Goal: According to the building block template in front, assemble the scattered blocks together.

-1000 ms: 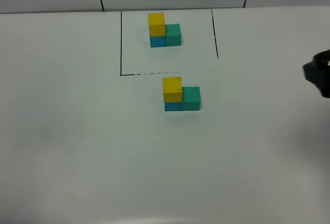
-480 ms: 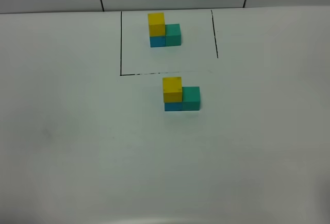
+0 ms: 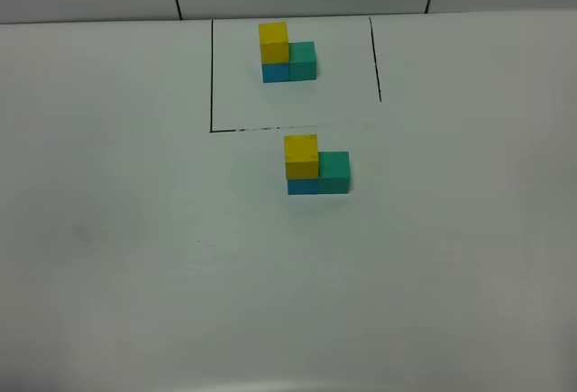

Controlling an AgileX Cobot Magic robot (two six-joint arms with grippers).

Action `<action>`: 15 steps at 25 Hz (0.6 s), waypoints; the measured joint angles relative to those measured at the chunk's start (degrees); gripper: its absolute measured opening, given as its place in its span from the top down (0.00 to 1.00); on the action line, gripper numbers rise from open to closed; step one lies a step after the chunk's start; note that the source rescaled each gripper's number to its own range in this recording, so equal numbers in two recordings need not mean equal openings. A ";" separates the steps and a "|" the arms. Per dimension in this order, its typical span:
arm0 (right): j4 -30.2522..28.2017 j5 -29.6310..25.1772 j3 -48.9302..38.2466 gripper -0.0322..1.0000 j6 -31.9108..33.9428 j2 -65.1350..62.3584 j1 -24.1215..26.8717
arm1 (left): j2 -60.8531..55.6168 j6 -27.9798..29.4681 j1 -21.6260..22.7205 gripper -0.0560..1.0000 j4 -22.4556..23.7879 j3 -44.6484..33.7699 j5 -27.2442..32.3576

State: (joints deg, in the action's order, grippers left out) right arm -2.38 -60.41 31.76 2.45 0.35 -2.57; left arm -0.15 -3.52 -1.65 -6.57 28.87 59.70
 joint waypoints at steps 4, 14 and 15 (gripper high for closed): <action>-0.08 -0.44 -2.70 0.13 -0.01 -0.70 -1.07 | 0.00 0.00 0.00 0.39 0.00 0.00 0.00; -0.13 -1.03 -3.27 0.15 -0.06 -0.76 -1.22 | 0.00 0.00 0.00 0.39 0.00 0.00 0.00; -0.13 -1.03 -3.27 0.15 -0.06 -0.76 -1.22 | 0.00 0.00 0.00 0.39 0.00 0.00 0.00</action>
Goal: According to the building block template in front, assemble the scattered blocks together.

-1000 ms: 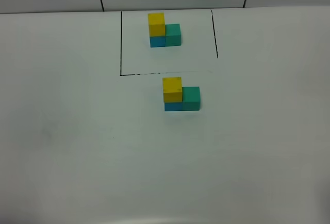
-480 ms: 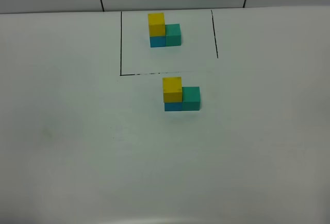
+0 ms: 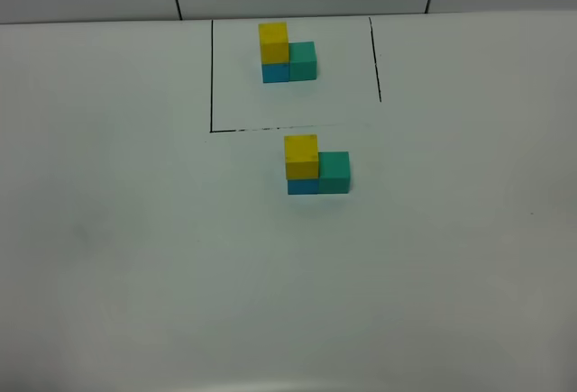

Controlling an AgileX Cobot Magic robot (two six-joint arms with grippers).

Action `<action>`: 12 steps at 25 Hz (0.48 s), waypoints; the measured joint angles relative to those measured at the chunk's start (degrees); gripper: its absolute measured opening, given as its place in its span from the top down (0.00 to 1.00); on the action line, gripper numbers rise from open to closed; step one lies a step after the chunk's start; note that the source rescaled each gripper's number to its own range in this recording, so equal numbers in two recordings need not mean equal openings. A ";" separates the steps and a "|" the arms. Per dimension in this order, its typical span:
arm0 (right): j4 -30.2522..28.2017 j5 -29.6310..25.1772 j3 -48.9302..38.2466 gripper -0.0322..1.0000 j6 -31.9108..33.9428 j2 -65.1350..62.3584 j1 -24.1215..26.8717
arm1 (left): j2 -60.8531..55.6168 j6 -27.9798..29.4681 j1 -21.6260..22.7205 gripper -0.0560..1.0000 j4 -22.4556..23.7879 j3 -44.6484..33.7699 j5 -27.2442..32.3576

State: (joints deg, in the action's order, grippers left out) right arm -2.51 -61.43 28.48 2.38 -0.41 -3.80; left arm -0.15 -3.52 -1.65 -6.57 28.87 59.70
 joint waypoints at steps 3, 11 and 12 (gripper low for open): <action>0.00 0.00 0.00 0.15 0.00 0.00 0.00 | 0.00 0.00 0.00 0.39 0.00 0.00 0.00; 0.00 0.00 0.00 0.15 0.00 0.00 0.00 | 0.00 0.00 0.00 0.39 0.00 0.00 0.00; -0.04 0.00 0.00 0.15 0.00 0.00 0.00 | 0.00 0.00 0.00 0.39 0.00 0.00 0.00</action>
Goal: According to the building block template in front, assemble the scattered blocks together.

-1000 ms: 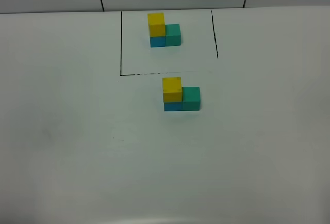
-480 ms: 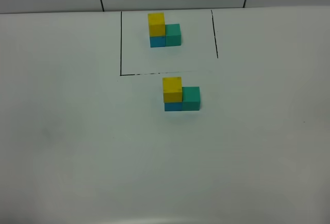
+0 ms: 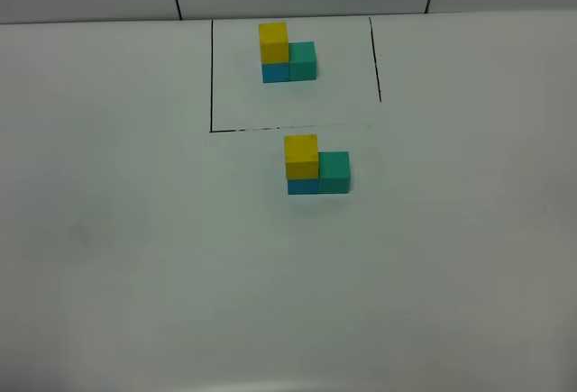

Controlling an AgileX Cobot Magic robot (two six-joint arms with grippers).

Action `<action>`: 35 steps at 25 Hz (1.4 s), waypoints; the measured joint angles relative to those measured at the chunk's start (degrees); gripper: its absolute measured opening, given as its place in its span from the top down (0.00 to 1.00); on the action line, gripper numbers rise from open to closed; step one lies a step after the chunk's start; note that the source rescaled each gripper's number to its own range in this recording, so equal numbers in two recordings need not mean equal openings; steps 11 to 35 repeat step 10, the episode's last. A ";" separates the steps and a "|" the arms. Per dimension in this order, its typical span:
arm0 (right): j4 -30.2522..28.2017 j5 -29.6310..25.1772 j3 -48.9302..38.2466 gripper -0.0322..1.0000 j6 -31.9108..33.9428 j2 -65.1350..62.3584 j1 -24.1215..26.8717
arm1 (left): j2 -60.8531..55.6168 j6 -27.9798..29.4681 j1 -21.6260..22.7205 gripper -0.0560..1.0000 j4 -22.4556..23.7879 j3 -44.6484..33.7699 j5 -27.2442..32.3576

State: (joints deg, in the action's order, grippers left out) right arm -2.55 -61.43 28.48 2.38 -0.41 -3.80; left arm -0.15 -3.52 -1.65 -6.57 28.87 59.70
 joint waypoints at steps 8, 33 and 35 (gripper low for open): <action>0.00 0.00 0.00 0.16 0.00 0.00 0.00 | 0.00 0.00 0.00 0.39 0.00 0.00 0.00; 0.00 0.00 0.00 0.17 0.00 0.00 0.00 | 0.00 0.00 0.00 0.39 0.00 0.00 0.00; 0.00 0.00 0.00 0.17 0.00 0.00 0.00 | 0.00 0.00 0.00 0.39 0.00 0.00 0.00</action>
